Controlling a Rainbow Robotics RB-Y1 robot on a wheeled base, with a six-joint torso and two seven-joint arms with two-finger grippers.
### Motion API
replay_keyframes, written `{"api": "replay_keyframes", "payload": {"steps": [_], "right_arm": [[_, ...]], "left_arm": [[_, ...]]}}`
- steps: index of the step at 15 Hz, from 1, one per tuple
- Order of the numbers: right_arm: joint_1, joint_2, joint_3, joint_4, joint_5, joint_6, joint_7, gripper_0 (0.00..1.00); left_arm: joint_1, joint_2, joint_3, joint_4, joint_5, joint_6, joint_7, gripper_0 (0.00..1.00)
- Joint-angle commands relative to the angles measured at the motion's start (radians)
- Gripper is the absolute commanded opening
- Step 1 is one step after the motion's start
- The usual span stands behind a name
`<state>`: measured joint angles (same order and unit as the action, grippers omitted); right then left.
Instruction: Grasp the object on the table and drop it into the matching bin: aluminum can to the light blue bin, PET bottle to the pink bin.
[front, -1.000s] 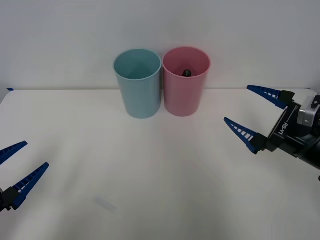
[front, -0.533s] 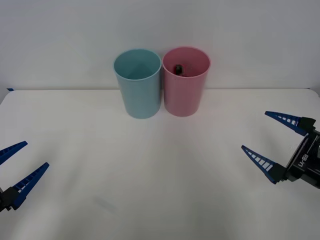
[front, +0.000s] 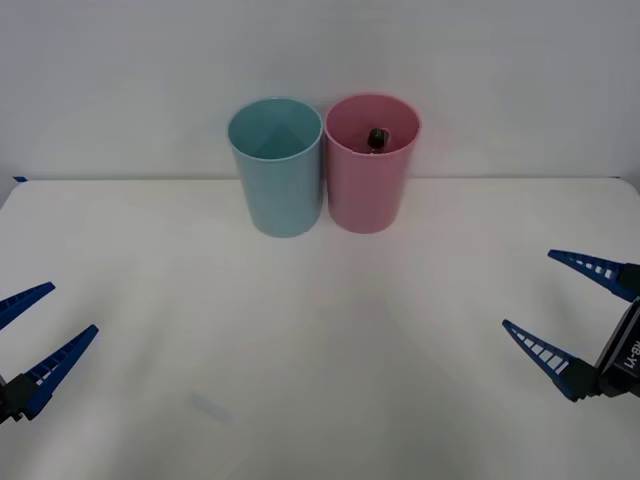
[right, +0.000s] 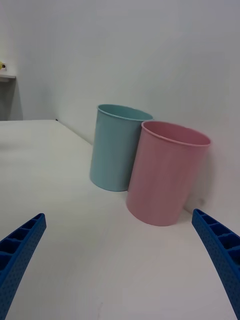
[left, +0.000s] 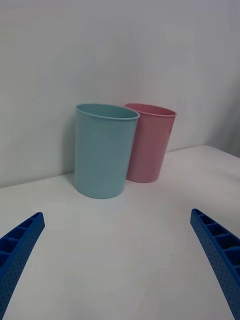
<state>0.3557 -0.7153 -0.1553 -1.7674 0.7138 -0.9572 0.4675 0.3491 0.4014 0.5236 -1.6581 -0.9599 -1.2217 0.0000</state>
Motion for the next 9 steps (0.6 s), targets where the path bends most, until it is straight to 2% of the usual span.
{"api": "replay_keyframes", "payload": {"steps": [1,4,6,9], "right_arm": [[0.0,0.036,-0.02,0.0,0.026,-0.006,-0.01,1.0],[0.002,0.08,-0.07,0.0,0.088,-0.046,-0.055,1.0],[0.002,0.1,-0.096,0.0,0.138,-0.075,-0.17,1.0],[0.016,0.111,-0.119,0.0,0.157,-0.107,-0.296,1.0]], "left_arm": [[0.0,0.0,0.0,0.0,0.0,0.0,0.0,1.0],[0.0,0.0,0.0,0.0,0.0,0.0,0.0,1.0],[0.0,0.0,0.0,0.0,0.0,0.0,0.0,1.0],[0.0,0.0,0.0,0.0,0.0,0.0,0.0,1.0]]}}
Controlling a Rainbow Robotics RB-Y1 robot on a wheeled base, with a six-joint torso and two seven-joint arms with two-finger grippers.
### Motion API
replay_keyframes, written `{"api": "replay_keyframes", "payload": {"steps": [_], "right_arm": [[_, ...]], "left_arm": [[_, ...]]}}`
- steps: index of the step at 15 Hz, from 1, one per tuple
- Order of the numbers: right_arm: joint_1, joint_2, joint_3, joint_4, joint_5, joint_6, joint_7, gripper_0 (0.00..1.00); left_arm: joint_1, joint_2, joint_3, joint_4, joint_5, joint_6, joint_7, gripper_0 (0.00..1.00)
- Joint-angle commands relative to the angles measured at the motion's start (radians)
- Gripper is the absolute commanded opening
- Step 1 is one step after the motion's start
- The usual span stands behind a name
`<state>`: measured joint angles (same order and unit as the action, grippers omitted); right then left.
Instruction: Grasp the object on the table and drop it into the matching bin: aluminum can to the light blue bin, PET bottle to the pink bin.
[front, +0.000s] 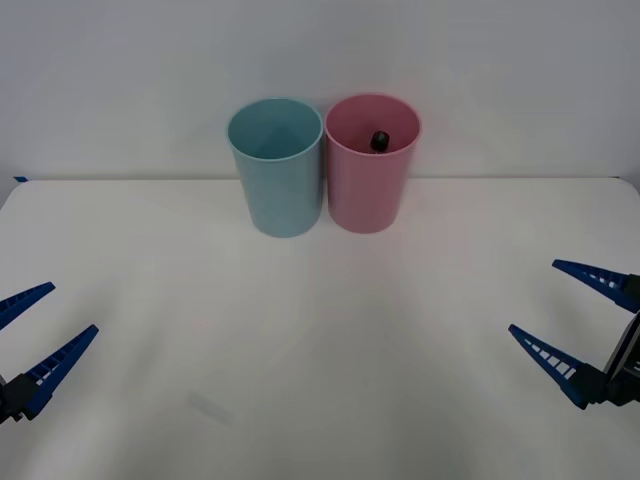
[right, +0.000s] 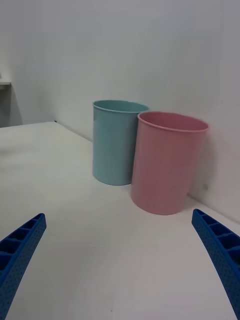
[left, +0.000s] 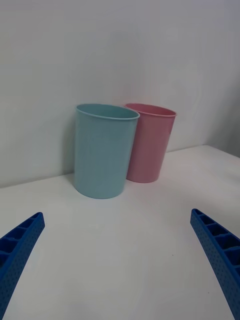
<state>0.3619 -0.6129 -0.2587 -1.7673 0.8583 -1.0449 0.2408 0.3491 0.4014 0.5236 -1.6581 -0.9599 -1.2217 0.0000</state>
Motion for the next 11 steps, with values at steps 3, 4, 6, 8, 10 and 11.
{"api": "replay_keyframes", "payload": {"steps": [3,4,6,8,10,11], "right_arm": [[0.017,0.039,-0.073,-0.001,0.085,-0.053,-0.152,1.0],[0.019,0.047,-0.086,-0.003,0.105,-0.061,-0.173,1.0],[0.019,0.056,-0.099,-0.003,0.143,-0.069,-0.181,1.0],[0.017,0.056,-0.099,-0.003,0.151,-0.067,-0.181,1.0],[0.017,0.056,-0.099,-0.003,0.151,-0.067,-0.181,1.0],[0.017,0.056,-0.099,-0.003,0.151,-0.067,-0.181,1.0]], "left_arm": [[0.0,0.0,0.0,0.0,0.0,0.0,0.0,1.0],[0.0,0.0,0.0,0.0,0.0,0.0,0.0,1.0],[0.0,0.0,0.0,0.0,0.0,0.0,0.0,1.0],[0.0,0.0,0.0,0.0,0.0,0.0,0.0,1.0],[0.0,0.0,0.0,0.0,0.0,0.0,0.0,1.0],[0.0,0.0,0.0,0.0,0.0,0.0,0.0,1.0]]}}
